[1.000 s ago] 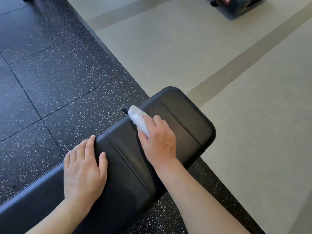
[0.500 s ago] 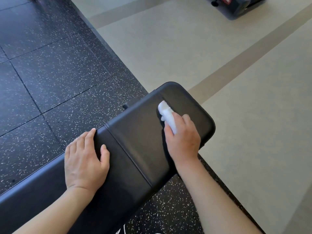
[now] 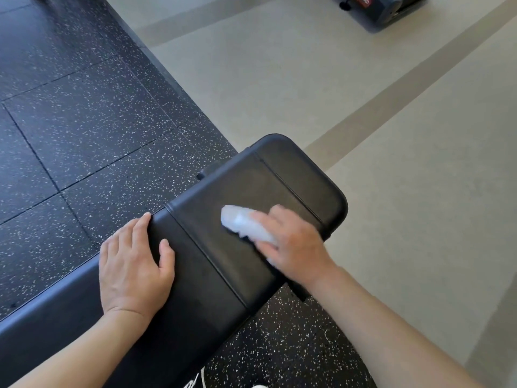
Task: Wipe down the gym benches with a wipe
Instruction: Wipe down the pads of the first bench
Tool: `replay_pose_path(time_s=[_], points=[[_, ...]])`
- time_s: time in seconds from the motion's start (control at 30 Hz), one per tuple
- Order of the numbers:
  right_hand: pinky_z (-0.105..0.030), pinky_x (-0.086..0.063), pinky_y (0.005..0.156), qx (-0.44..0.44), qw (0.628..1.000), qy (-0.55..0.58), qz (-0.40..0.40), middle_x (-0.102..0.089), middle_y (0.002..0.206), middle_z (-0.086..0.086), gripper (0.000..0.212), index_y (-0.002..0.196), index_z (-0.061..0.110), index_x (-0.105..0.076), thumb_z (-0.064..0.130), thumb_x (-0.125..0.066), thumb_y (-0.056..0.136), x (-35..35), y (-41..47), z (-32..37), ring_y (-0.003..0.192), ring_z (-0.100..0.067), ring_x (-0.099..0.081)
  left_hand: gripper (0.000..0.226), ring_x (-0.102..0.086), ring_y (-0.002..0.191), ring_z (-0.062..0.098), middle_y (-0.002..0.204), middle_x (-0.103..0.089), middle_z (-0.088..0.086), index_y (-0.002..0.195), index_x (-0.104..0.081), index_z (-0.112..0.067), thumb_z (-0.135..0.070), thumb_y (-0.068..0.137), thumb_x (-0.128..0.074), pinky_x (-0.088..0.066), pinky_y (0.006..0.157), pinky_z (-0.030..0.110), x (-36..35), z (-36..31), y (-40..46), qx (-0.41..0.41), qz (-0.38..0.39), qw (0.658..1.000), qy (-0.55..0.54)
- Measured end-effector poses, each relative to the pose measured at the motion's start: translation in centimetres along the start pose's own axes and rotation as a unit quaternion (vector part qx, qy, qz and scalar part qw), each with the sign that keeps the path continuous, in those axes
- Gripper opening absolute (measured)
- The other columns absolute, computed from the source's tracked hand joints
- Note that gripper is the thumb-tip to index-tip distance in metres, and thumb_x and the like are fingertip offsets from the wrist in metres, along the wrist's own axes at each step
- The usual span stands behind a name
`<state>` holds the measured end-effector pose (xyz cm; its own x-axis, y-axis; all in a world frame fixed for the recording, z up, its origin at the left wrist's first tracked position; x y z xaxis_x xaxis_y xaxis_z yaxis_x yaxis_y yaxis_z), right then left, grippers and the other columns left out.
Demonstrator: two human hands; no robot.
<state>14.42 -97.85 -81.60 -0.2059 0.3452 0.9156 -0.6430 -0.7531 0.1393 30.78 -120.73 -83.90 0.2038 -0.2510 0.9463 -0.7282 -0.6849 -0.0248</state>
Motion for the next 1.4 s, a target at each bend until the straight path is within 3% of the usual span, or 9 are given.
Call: replay_pose_path(time_s=[0.1,0.2,0.37,0.53,0.6,0.73,0.83,1.1,1.4], points=[[-0.044,-0.053,0.062,-0.207,0.973,0.000,-0.105,-0.051,0.092,0.001,0.037,0.126,0.025,-0.069,0.027,-0.074,0.090,1.4,-1.2,-4.2,0.082,-0.027,-0.055,0.064,-0.049,0.133,0.040,0.144,-0.057,0.018,0.149,-0.048,-0.009,-0.041,0.094,-0.041,-0.030,0.120,0.052,0.0,0.0,-0.1,0.002,-0.002,1.000,0.002],[-0.043,-0.050,0.062,-0.293,0.944,-0.040,-0.148,-0.052,0.094,-0.003,0.038,0.123,0.021,-0.067,0.028,-0.069,0.086,-0.2,-1.7,-1.1,0.082,-0.030,-0.051,0.064,-0.049,0.133,0.039,0.144,-0.057,0.017,0.149,-0.048,-0.010,-0.041,0.094,-0.041,-0.030,0.120,0.052,0.0,0.0,-0.1,0.001,-0.001,1.000,-0.001],[-0.040,-0.045,0.060,-0.125,0.989,0.005,-0.083,-0.049,0.092,0.001,0.038,0.122,0.021,-0.063,0.031,-0.063,0.085,-4.2,-1.1,9.6,0.075,-0.024,-0.047,0.065,-0.047,0.135,0.038,0.146,-0.055,0.015,0.151,-0.046,-0.012,-0.043,0.094,-0.040,-0.029,0.121,0.052,-0.2,0.2,0.0,0.003,0.009,1.000,0.003],[-0.039,-0.049,0.061,-0.022,0.999,0.036,-0.031,-0.053,0.093,-0.002,0.040,0.125,0.019,-0.068,0.030,-0.065,0.086,-3.6,-1.3,9.2,0.077,-0.024,-0.053,0.065,-0.046,0.137,0.038,0.147,-0.055,0.016,0.151,-0.046,-0.012,-0.044,0.094,-0.039,-0.029,0.122,0.052,-0.3,0.3,0.0,0.006,0.009,1.000,0.004],[-0.043,-0.051,0.061,-0.047,0.998,0.013,-0.039,-0.054,0.093,-0.003,0.043,0.126,0.018,-0.068,0.031,-0.067,0.085,-2.3,-1.5,6.1,0.079,-0.027,-0.055,0.065,-0.046,0.137,0.038,0.147,-0.055,0.016,0.151,-0.046,-0.011,-0.044,0.094,-0.038,-0.029,0.122,0.052,-0.3,0.3,-0.1,0.004,0.007,1.000,0.005],[-0.039,-0.049,0.058,-0.213,0.972,-0.008,-0.099,-0.051,0.092,0.000,0.036,0.125,0.023,-0.068,0.029,-0.073,0.089,0.6,-1.6,-1.7,0.080,-0.027,-0.055,0.065,-0.048,0.134,0.039,0.145,-0.056,0.017,0.150,-0.047,-0.009,-0.042,0.094,-0.040,-0.030,0.120,0.052,-0.2,0.1,-0.1,0.001,-0.002,1.000,-0.001],[-0.037,-0.048,0.055,-0.265,0.958,-0.028,-0.109,-0.051,0.093,-0.001,0.029,0.118,0.020,-0.067,0.029,-0.071,0.091,0.5,0.1,-2.6,0.078,-0.028,-0.055,0.066,-0.048,0.134,0.040,0.145,-0.055,0.017,0.150,-0.047,-0.009,-0.042,0.093,-0.039,-0.030,0.120,0.052,-0.2,0.2,0.0,0.002,-0.001,1.000,0.001],[-0.037,-0.044,0.057,-0.244,0.965,-0.010,-0.090,-0.054,0.096,-0.005,0.027,0.114,0.014,-0.065,0.032,-0.067,0.095,-2.1,8.2,1.7,0.078,-0.026,-0.055,0.065,-0.049,0.133,0.039,0.143,-0.057,0.017,0.148,-0.048,-0.008,-0.040,0.093,-0.040,-0.031,0.118,0.052,-0.5,0.2,0.1,-0.011,-0.007,1.000,0.010],[-0.042,-0.050,0.070,-0.100,0.993,0.032,0.054,-0.053,0.109,-0.005,0.036,0.129,0.017,-0.060,0.034,-0.062,0.098,-4.4,9.0,8.4,0.091,-0.028,-0.054,0.065,-0.048,0.132,0.039,0.143,-0.056,0.017,0.149,-0.047,-0.009,-0.041,0.093,-0.040,-0.033,0.118,0.054,-0.5,0.5,0.3,-0.005,0.002,1.000,0.010]])
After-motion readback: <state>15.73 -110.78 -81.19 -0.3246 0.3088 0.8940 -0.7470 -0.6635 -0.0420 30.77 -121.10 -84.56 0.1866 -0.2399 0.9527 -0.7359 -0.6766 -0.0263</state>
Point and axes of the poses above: each hand's wrist, its own y-axis towards the middle knuckle, its own x-axis out of the back of the hand, z = x × y, the point moved 7 cm from there along y, towards the middle knuckle
